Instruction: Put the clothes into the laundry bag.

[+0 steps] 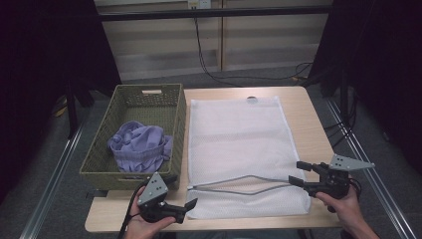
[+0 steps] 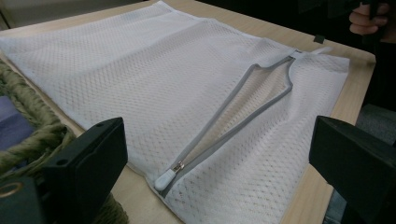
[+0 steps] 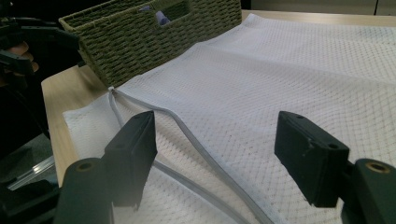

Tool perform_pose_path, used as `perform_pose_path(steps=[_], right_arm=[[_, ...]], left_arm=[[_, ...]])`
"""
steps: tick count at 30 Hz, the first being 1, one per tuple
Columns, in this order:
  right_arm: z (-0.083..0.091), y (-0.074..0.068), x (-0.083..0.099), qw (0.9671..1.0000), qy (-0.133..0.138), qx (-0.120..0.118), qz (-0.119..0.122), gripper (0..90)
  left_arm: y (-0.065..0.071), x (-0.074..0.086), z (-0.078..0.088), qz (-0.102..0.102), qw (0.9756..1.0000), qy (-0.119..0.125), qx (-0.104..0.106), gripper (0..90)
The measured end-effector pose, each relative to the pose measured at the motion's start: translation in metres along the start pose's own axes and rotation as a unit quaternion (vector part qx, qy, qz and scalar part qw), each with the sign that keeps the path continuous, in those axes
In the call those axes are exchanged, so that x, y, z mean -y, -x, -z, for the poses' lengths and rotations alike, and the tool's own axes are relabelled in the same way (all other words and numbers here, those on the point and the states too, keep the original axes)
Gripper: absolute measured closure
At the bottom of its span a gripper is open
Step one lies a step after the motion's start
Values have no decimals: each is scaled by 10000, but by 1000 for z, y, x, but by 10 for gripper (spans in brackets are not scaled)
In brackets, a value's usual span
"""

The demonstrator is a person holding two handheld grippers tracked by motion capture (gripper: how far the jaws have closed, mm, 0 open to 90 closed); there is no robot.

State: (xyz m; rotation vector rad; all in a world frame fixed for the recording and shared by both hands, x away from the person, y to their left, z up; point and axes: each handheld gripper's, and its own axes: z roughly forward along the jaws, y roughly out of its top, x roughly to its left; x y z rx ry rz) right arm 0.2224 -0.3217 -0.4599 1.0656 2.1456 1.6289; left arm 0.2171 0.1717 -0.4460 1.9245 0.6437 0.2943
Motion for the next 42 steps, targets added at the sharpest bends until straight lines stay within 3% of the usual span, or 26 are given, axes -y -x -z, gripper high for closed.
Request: perform_pose_path(steps=[8,13,17,19,20,22,24,28,34,35,40,42], right_arm=[[-6,0,1,9999,-103,25,120,311],[-15,2,-1,9999,-145,-14,-41,330],[-29,-1,0,9990,-405,-148,76,366],[-33,-4,1,9984,-516,-209,129,388],[-36,-5,2,9969,-693,-370,33,454],[-38,-6,2,9958,-808,-411,89,496],[-37,-8,2,9960,-764,-441,169,533],[-41,-14,2,9971,-633,-423,89,550],[-66,-29,-7,9932,-891,-712,226,596],[-75,-34,-10,9909,-1011,-848,248,604],[-87,-39,-15,9889,-1137,-913,284,600],[-95,-37,-19,9888,-1171,-908,194,535]], left_arm=[[-1,-1,-4,73,9999,61,100,35],[-2,0,-6,41,10000,58,67,35],[-2,1,-3,1,9999,125,93,35],[-1,1,-2,24,9999,107,-6,35],[-1,1,-3,-8,9999,113,41,36],[0,1,-3,-32,9999,94,43,36],[1,1,-4,-74,9999,66,20,36],[2,3,-5,-90,10000,7,-10,36],[0,3,-3,-81,10000,4,2,35],[-1,4,-4,-41,10000,-2,-4,35],[0,4,-3,-95,9999,-47,10,36],[2,3,-3,-91,10000,-27,27,35]])
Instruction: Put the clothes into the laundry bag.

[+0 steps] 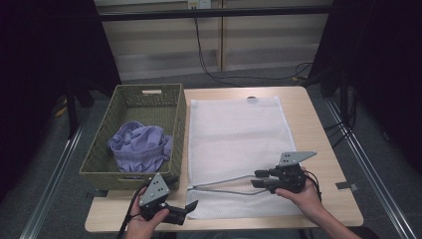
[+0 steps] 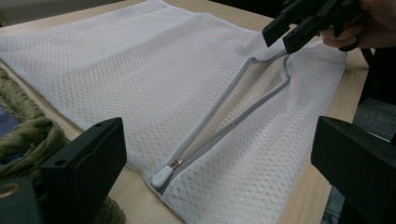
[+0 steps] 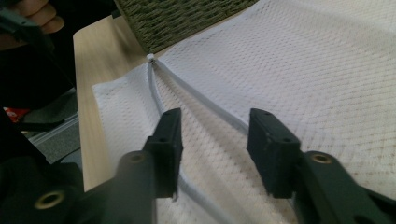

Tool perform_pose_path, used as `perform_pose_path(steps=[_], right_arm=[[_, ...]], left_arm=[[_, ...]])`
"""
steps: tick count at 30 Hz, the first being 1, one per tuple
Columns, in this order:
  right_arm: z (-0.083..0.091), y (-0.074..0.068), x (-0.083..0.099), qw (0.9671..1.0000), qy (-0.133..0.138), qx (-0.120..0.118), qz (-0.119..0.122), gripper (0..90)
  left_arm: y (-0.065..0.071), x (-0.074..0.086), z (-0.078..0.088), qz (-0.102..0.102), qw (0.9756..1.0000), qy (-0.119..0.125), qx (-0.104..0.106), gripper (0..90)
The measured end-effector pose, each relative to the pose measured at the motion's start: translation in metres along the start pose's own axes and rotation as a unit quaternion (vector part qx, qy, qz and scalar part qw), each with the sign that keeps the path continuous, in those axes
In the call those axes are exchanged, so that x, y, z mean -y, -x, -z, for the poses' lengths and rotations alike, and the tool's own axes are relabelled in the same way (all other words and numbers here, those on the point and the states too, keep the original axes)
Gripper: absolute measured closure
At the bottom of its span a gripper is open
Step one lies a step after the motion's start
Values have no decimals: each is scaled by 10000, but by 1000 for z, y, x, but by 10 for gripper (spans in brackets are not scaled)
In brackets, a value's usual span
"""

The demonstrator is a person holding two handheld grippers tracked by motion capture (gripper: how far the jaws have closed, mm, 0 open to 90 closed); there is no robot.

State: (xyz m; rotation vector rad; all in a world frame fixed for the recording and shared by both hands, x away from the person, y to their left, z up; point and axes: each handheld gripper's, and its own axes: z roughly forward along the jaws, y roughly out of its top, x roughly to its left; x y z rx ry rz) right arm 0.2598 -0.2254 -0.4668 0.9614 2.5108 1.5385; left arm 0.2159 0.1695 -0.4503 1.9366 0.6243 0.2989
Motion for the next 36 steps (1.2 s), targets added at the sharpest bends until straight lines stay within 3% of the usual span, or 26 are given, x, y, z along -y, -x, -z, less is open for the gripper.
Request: perform_pose_path(steps=[9,21,27,32,33,34,36], right_arm=[[-21,17,-21,9996,-271,-42,43,467],[-39,27,-10,9983,-556,105,125,399],[-52,30,-1,9953,-953,156,98,370],[-56,29,1,9953,-959,94,130,572],[-56,28,2,9952,-957,180,129,681],[-56,28,2,9952,-957,180,129,681],[-57,30,3,9954,-922,258,69,805]], left_arm=[[1,0,-3,5,10000,-45,-7,36],[3,0,0,-87,9999,-52,27,35],[3,0,-2,-105,9999,-119,3,38],[3,0,-1,-150,9997,-173,-26,38],[3,0,-1,-134,9998,-161,12,38],[3,0,-1,-134,9998,-161,12,38],[3,0,-1,-155,9997,-171,17,37]])
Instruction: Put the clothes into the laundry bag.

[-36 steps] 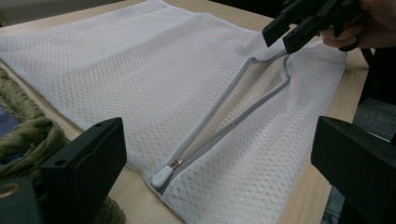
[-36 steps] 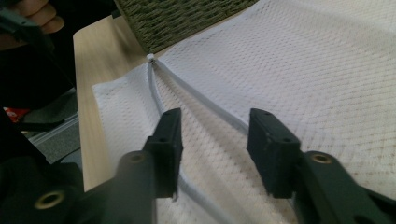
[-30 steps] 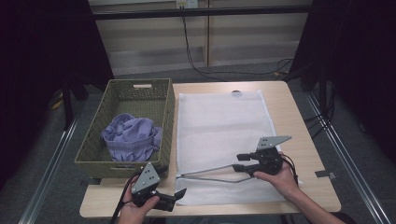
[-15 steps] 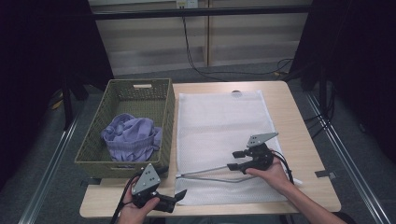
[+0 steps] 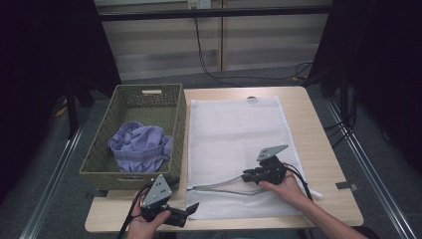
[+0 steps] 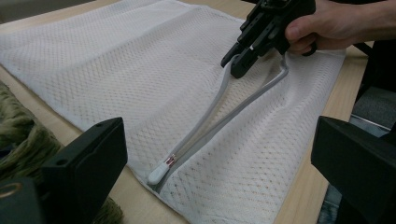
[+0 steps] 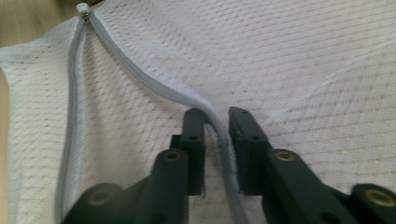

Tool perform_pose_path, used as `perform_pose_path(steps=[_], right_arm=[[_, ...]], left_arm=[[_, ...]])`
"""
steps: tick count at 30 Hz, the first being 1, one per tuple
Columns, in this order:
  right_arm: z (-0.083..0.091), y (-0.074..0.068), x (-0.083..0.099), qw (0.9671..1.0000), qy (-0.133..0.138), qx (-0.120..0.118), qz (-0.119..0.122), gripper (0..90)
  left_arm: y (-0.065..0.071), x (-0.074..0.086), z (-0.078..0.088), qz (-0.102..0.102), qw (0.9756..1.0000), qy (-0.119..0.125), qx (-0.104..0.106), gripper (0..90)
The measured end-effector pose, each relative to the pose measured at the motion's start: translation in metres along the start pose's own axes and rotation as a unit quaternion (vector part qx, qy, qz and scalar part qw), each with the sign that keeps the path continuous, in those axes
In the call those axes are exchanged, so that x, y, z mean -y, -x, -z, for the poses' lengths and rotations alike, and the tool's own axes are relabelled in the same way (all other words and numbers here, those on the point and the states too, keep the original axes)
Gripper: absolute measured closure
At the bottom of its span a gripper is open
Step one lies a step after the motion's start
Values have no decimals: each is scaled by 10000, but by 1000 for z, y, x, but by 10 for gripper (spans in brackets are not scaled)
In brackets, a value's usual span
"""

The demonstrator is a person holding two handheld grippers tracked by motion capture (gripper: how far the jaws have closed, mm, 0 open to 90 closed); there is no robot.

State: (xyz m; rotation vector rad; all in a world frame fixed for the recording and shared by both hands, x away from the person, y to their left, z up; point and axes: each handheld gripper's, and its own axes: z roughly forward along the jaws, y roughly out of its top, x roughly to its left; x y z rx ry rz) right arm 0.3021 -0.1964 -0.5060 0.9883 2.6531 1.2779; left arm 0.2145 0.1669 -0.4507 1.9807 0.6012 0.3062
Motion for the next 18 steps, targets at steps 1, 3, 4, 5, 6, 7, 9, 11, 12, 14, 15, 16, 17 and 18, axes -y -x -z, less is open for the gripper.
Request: perform_pose_path(steps=[1,3,4,5,6,7,9,11,12,14,15,16,17,18], right_arm=[[0,1,0,10000,7,39,-20,840],[-1,2,0,10000,16,57,-55,858],[-3,3,-1,9999,56,51,-108,868],[-3,2,-1,9999,59,93,-97,869],[-3,1,-1,9998,67,140,-109,870],[-3,1,-1,9998,67,140,-109,870],[-5,1,-2,9997,99,234,-63,870],[-5,1,-3,9997,99,208,-67,873],[-5,2,-2,9997,117,217,-51,877],[-4,2,-2,9997,146,192,-58,878],[-1,2,-4,9996,241,154,-76,879],[-1,2,-4,9996,241,154,-76,879],[1,2,-4,9994,304,128,-73,879],[5,3,-6,9990,425,87,-86,880]], left_arm=[[0,0,0,-1,10000,-1,4,37],[0,0,0,-14,10000,-11,-1,37],[-1,0,0,-21,10000,-16,-4,37],[-1,0,0,-47,10000,-25,-2,38],[-1,0,0,-45,10000,-25,-2,38],[-1,0,-1,-31,10000,-25,11,38],[-1,0,-1,-52,10000,-29,0,39],[-1,0,-1,-12,10000,-31,32,38],[-1,0,0,-42,10000,-25,32,38],[-1,0,0,-43,10000,-25,37,38],[-1,0,0,-33,10000,-17,19,38],[-1,0,0,-33,10000,-17,19,39],[-1,0,0,-32,10000,-16,19,39],[-2,0,1,-51,10000,-35,-8,38]])
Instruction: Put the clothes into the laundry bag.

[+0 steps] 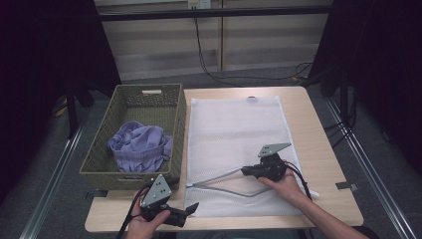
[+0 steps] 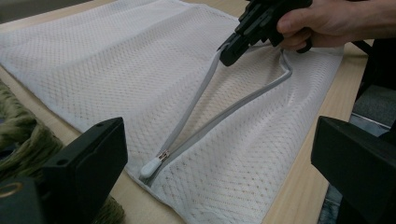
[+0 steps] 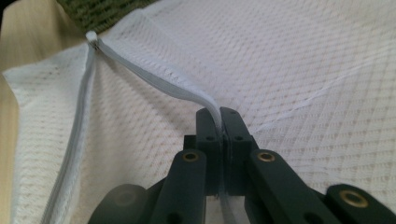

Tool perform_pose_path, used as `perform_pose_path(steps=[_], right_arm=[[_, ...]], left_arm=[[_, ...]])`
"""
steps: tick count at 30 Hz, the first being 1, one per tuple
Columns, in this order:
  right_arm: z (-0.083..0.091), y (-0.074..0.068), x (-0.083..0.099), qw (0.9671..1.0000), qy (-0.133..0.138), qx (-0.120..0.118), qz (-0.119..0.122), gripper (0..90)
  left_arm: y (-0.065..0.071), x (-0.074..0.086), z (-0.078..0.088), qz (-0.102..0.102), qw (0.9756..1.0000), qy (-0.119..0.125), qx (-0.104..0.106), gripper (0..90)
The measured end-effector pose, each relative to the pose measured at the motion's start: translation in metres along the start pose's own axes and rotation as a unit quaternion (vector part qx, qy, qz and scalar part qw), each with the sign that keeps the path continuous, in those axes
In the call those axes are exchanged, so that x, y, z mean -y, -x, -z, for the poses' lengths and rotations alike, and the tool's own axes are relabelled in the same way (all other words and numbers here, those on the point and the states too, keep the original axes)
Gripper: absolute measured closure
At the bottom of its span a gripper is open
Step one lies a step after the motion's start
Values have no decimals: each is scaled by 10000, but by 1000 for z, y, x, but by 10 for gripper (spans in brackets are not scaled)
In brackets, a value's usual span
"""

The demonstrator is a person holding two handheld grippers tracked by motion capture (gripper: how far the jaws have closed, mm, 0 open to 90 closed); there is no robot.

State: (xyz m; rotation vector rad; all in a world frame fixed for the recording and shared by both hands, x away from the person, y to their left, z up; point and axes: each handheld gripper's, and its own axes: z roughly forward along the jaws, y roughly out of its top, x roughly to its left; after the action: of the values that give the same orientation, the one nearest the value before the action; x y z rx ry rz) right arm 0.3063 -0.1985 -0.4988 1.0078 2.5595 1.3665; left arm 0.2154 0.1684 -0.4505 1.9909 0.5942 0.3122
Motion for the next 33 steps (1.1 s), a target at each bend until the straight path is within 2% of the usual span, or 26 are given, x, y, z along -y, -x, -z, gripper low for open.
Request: perform_pose_path(steps=[5,11,15,17,23,26,31,33], right_arm=[[6,0,-4,9998,178,-26,-44,880],[12,0,-9,9993,374,-28,40,879],[15,1,-12,9990,448,-58,34,879],[18,2,-18,9983,574,-82,22,879],[17,2,-26,9979,621,-151,76,879],[20,2,-33,9973,700,-166,122,880],[25,2,-40,9964,814,-173,130,880],[27,1,-42,9958,876,-215,158,879]], left_arm=[[0,0,0,38,10000,27,25,39],[0,1,0,62,10000,1,-6,39],[0,1,1,13,10000,-9,1,39],[0,1,2,24,10000,-21,-25,39],[0,1,2,48,10000,57,8,39],[-1,1,3,-18,10000,41,-4,38],[-1,1,3,-26,10000,33,-2,38],[-1,1,3,3,10000,54,60,38]])
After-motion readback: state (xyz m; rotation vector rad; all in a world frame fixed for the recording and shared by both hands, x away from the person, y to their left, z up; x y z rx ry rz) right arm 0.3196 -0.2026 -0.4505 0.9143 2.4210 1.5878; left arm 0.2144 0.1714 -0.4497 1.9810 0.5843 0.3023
